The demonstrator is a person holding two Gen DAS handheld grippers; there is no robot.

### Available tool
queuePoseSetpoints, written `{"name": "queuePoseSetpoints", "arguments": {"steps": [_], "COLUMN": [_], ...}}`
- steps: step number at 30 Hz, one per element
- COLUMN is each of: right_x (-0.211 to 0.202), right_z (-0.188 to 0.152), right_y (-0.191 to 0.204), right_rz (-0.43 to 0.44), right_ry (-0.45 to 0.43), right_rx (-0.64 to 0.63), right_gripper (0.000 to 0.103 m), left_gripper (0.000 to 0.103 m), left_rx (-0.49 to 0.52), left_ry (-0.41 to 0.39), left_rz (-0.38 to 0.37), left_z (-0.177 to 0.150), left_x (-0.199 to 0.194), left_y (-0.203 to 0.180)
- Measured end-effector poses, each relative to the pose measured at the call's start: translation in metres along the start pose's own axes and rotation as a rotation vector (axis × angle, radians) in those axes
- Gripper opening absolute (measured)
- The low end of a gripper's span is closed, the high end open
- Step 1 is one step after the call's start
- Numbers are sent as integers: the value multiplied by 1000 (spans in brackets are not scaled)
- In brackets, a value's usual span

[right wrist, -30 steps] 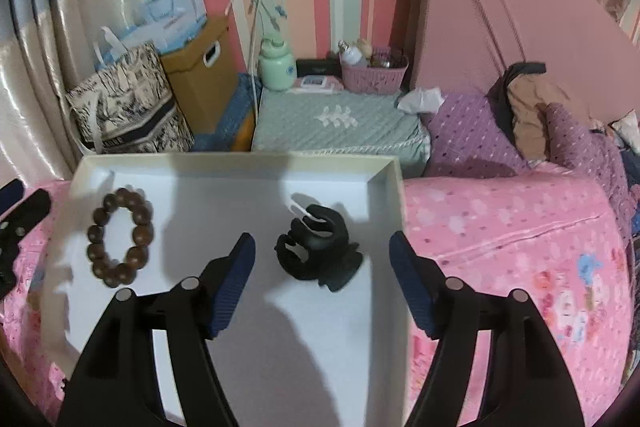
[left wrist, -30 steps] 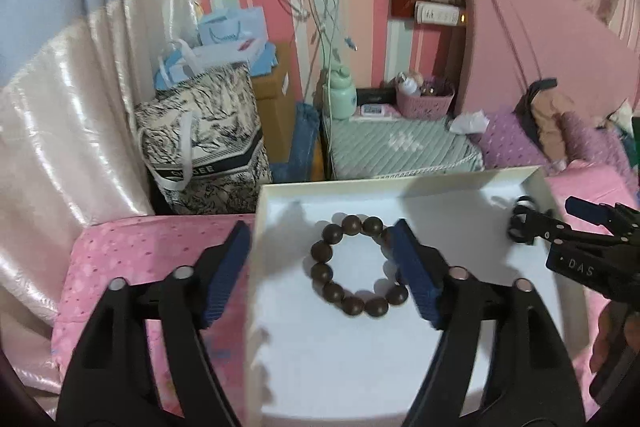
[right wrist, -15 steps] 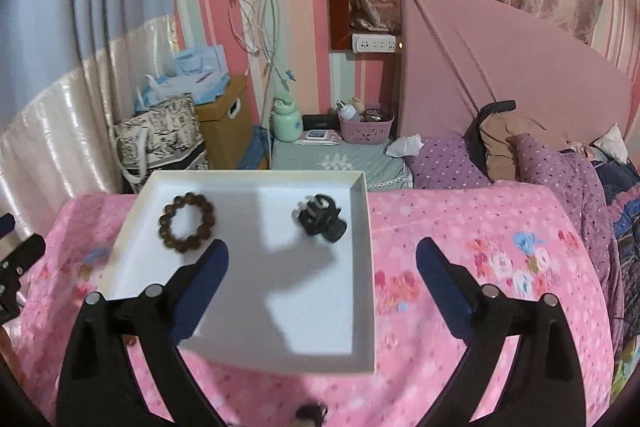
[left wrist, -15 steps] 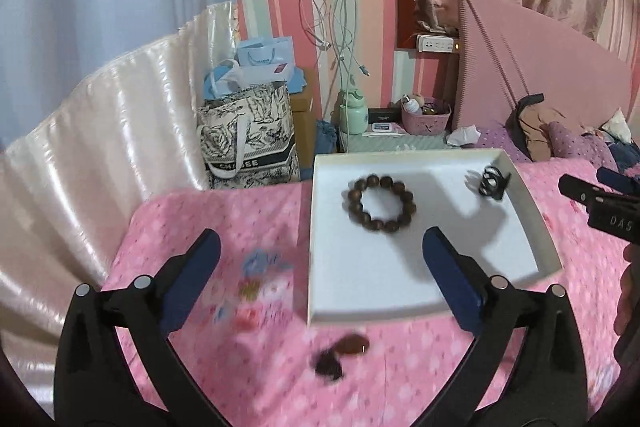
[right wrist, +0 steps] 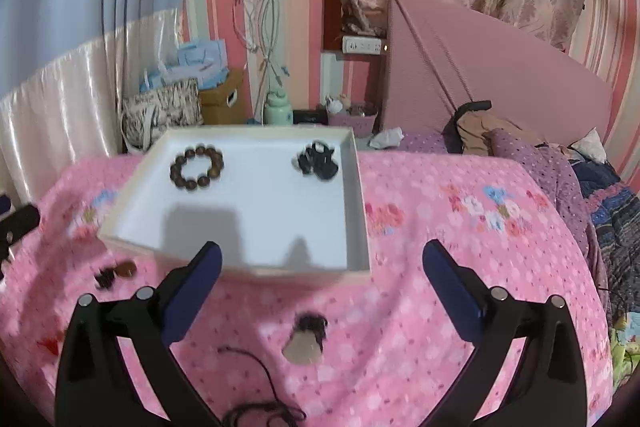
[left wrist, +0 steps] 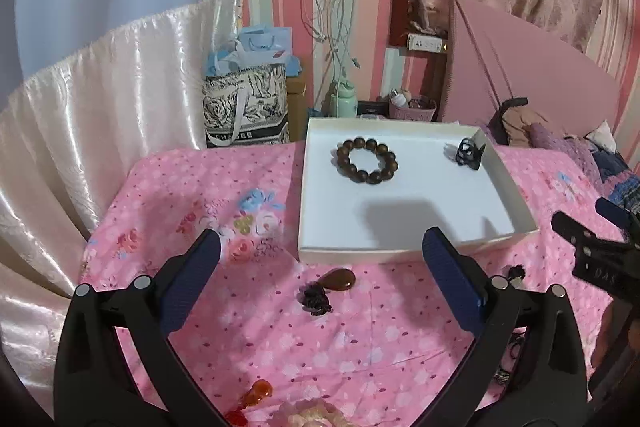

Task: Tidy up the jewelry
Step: 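Grasp the brown teardrop pendant with the left gripper while the right grasps the jade pendant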

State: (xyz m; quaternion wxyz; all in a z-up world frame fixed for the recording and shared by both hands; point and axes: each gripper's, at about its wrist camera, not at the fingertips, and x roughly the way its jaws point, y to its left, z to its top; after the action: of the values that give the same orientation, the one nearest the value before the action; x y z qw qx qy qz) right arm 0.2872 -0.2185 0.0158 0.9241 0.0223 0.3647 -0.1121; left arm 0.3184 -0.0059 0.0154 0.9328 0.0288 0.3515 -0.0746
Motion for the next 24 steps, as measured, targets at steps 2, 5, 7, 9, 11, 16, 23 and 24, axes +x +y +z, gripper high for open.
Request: {"name": "queuePoseSetpoints", "arguments": {"steps": [2,5,7,9,11,16,23,24], "right_x": [7,23,33,39,44,59,70,71], "right_z": [-10,-24,-28,-33,-36,-44,-49,-49], "right_y": [0,1,4,4,2,-8,-7,-5], "right_rz": [0,20,30,22,25,53,48,47], "right_ry": [15,54,88,101,116,180,213,217], "right_rx": [4,18,8,1,5,60,59,53], "right_gripper": [100,100,100,100,100,100,96,95], "left_gripper": [100,100,100,100,100,100,94,94], "left_rx": [-4,-11,-14,-4,-3,-7,-26,-29], "left_ry": [32,82,114,137,150,203,249,254], "left_rz": [2,-2,3,13,10,-27,-59,-59], "left_z": [-5,-14,-20,-25,-29,-38,-41,-41], "left_x": [15,39,54,64,72,89,101,102], "left_y": [1,4,6,6,7,7,9,10]}}
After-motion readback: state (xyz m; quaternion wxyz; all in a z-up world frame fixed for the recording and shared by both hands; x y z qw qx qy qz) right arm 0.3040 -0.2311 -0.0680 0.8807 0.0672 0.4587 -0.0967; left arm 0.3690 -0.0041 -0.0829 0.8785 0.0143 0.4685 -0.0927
